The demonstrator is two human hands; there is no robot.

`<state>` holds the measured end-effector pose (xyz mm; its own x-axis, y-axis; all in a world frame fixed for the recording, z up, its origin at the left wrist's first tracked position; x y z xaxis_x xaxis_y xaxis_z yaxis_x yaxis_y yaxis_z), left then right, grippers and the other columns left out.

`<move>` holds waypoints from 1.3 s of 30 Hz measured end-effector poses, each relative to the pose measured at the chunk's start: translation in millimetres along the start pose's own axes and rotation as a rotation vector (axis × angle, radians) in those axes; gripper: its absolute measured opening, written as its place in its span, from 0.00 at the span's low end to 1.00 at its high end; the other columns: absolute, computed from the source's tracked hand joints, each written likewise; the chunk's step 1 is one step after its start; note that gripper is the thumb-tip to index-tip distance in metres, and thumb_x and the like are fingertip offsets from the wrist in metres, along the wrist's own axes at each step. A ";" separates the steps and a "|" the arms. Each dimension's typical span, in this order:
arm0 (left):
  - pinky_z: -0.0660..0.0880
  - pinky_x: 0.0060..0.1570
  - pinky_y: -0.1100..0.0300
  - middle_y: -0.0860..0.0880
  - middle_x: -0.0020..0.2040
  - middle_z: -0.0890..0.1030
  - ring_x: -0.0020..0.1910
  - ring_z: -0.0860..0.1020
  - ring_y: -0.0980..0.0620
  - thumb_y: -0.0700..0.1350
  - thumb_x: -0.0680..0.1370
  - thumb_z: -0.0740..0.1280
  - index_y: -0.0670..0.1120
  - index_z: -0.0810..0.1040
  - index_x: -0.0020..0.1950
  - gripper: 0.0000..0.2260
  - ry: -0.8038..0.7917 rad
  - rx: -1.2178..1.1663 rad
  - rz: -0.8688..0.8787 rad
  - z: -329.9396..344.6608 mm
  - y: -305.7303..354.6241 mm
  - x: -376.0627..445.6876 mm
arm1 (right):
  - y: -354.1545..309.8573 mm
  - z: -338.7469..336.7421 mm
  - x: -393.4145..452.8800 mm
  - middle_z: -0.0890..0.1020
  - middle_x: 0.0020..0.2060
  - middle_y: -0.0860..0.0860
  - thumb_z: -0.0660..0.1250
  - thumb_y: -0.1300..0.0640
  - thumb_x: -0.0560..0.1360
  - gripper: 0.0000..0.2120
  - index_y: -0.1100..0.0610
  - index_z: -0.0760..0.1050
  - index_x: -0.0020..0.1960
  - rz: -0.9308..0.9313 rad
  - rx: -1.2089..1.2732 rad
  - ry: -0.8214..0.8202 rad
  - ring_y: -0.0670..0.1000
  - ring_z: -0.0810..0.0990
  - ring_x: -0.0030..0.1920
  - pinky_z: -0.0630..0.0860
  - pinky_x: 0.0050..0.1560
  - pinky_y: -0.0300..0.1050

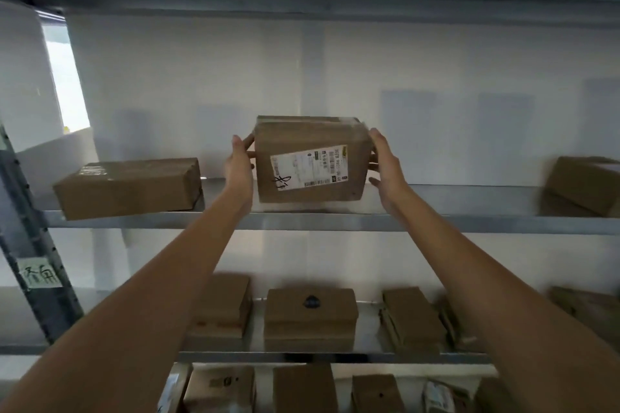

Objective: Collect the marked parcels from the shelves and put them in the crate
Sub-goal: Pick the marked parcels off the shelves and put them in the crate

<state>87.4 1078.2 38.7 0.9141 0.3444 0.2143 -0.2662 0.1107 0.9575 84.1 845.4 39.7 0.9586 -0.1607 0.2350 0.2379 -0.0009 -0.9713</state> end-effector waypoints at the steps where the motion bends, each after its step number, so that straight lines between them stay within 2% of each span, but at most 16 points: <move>1: 0.72 0.46 0.59 0.48 0.49 0.78 0.50 0.76 0.51 0.57 0.83 0.46 0.52 0.76 0.66 0.23 -0.012 -0.019 0.003 1.8 1.0 -1.7 | -2.3 0.7 -1.3 0.81 0.55 0.51 0.57 0.35 0.77 0.24 0.51 0.77 0.60 0.012 0.004 0.000 0.50 0.78 0.55 0.70 0.63 0.50; 2: 0.74 0.43 0.59 0.49 0.46 0.79 0.46 0.77 0.52 0.58 0.83 0.47 0.52 0.77 0.64 0.22 -0.029 -0.034 -0.002 3.4 1.9 -4.4 | -3.8 1.4 -1.8 0.81 0.53 0.51 0.59 0.36 0.77 0.21 0.50 0.77 0.56 0.028 0.013 -0.006 0.49 0.79 0.53 0.72 0.62 0.49; 4: 0.78 0.48 0.54 0.49 0.45 0.80 0.43 0.79 0.52 0.60 0.82 0.50 0.53 0.79 0.57 0.21 -0.065 -0.030 -0.010 5.1 1.4 -6.6 | -5.5 2.1 -4.8 0.82 0.48 0.49 0.61 0.38 0.77 0.16 0.50 0.77 0.52 0.068 0.019 -0.014 0.47 0.79 0.48 0.74 0.58 0.47; 7: 0.78 0.51 0.53 0.49 0.43 0.83 0.44 0.81 0.50 0.62 0.80 0.55 0.52 0.80 0.47 0.19 -0.068 -0.021 -0.022 2.2 -1.4 -7.0 | -2.1 1.7 -8.8 0.82 0.47 0.48 0.62 0.41 0.77 0.14 0.50 0.76 0.55 0.083 -0.010 -0.012 0.46 0.79 0.48 0.76 0.54 0.45; 10: 0.78 0.54 0.52 0.48 0.46 0.84 0.48 0.81 0.48 0.64 0.78 0.56 0.51 0.80 0.49 0.21 -0.050 0.004 -0.048 -1.0 -3.9 -8.6 | -0.2 3.5 -12.5 0.82 0.45 0.47 0.61 0.47 0.79 0.09 0.50 0.76 0.51 0.056 -0.020 -0.035 0.45 0.79 0.45 0.75 0.46 0.41; 12: 0.78 0.53 0.52 0.48 0.47 0.83 0.49 0.81 0.48 0.64 0.79 0.55 0.51 0.80 0.50 0.21 -0.056 -0.008 -0.055 -2.3 -4.7 -10.1 | -1.5 4.5 -14.1 0.82 0.45 0.47 0.62 0.50 0.78 0.07 0.51 0.77 0.52 0.029 -0.042 -0.027 0.45 0.80 0.44 0.75 0.45 0.42; 15: 0.77 0.45 0.57 0.51 0.46 0.82 0.46 0.80 0.51 0.60 0.81 0.52 0.50 0.77 0.54 0.19 -0.086 -0.026 -0.044 -4.8 -3.4 -12.6 | -3.1 4.2 -14.0 0.81 0.52 0.53 0.65 0.50 0.74 0.19 0.57 0.74 0.62 0.019 -0.095 0.029 0.50 0.80 0.49 0.78 0.52 0.48; 17: 0.77 0.48 0.56 0.51 0.51 0.80 0.50 0.79 0.51 0.57 0.82 0.53 0.50 0.71 0.59 0.15 -0.092 -0.060 -0.041 -6.9 -3.2 -13.5 | -3.2 2.3 -14.5 0.79 0.57 0.54 0.67 0.46 0.66 0.29 0.56 0.70 0.65 0.045 -0.132 0.089 0.53 0.79 0.54 0.78 0.58 0.54; 19: 0.75 0.54 0.54 0.48 0.58 0.78 0.57 0.77 0.48 0.54 0.82 0.56 0.48 0.68 0.64 0.15 -0.094 -0.062 -0.055 -8.5 -4.7 -13.2 | -2.3 0.3 -15.1 0.78 0.56 0.52 0.67 0.46 0.65 0.27 0.54 0.70 0.62 0.036 -0.162 0.108 0.53 0.78 0.56 0.78 0.58 0.56; 21: 0.75 0.50 0.57 0.47 0.59 0.78 0.59 0.77 0.46 0.51 0.80 0.59 0.47 0.69 0.64 0.15 -0.101 -0.030 -0.061 -7.7 -8.5 -11.8 | -0.9 0.3 -13.4 0.79 0.56 0.51 0.68 0.48 0.68 0.22 0.54 0.72 0.60 0.018 -0.193 0.117 0.53 0.79 0.55 0.78 0.58 0.57; 24: 0.74 0.47 0.61 0.47 0.57 0.77 0.56 0.76 0.47 0.51 0.80 0.61 0.47 0.71 0.61 0.12 -0.133 0.020 -0.088 -6.4 -14.7 -12.3 | 0.6 -0.8 -9.5 0.81 0.57 0.52 0.67 0.44 0.67 0.26 0.54 0.75 0.62 0.013 -0.231 0.119 0.53 0.80 0.55 0.77 0.59 0.55; 26: 0.75 0.48 0.61 0.48 0.53 0.79 0.52 0.77 0.50 0.55 0.80 0.62 0.46 0.75 0.59 0.14 -0.174 0.018 -0.118 -5.9 -21.3 -14.0 | 4.8 -1.8 -8.1 0.81 0.58 0.52 0.67 0.42 0.70 0.26 0.54 0.76 0.63 0.037 -0.244 0.080 0.53 0.79 0.56 0.76 0.61 0.55; 29: 0.75 0.53 0.58 0.50 0.47 0.80 0.48 0.79 0.51 0.59 0.78 0.61 0.50 0.77 0.50 0.14 -0.187 0.059 -0.148 -3.1 -26.3 -11.0 | 14.8 -0.4 -6.0 0.82 0.55 0.50 0.65 0.36 0.72 0.25 0.52 0.78 0.60 0.069 -0.240 0.054 0.51 0.80 0.55 0.76 0.61 0.53; 32: 0.78 0.53 0.54 0.44 0.52 0.82 0.52 0.81 0.45 0.62 0.77 0.62 0.44 0.78 0.56 0.23 -0.171 0.119 -0.218 -1.6 -20.8 0.2 | 22.3 2.9 2.9 0.83 0.51 0.49 0.64 0.29 0.65 0.31 0.50 0.80 0.57 0.116 -0.225 0.125 0.52 0.80 0.54 0.77 0.60 0.53; 36: 0.79 0.46 0.56 0.44 0.52 0.82 0.50 0.81 0.46 0.62 0.76 0.63 0.43 0.78 0.58 0.24 -0.172 0.153 -0.265 -2.6 -21.3 10.3 | 24.7 4.7 10.8 0.82 0.49 0.49 0.63 0.34 0.72 0.23 0.51 0.80 0.54 0.083 -0.243 0.136 0.51 0.79 0.52 0.76 0.57 0.49; 39: 0.76 0.39 0.59 0.46 0.48 0.81 0.44 0.80 0.49 0.62 0.77 0.61 0.45 0.76 0.55 0.21 -0.129 0.150 -0.230 1.4 -26.3 10.8 | 31.5 2.3 15.5 0.81 0.50 0.48 0.62 0.36 0.75 0.22 0.53 0.79 0.56 0.026 -0.224 0.148 0.49 0.78 0.51 0.72 0.50 0.43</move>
<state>104.7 1077.7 16.1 0.9789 0.2041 0.0016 -0.0080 0.0301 0.9995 106.8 845.1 12.9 0.9267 -0.3063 0.2179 0.1571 -0.2110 -0.9648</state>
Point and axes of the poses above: each hand's wrist, its own x-axis towards the middle knuckle, its own z-axis out of the palm, y = z × x, the point moved 1 cm from there along x, towards the middle knuckle
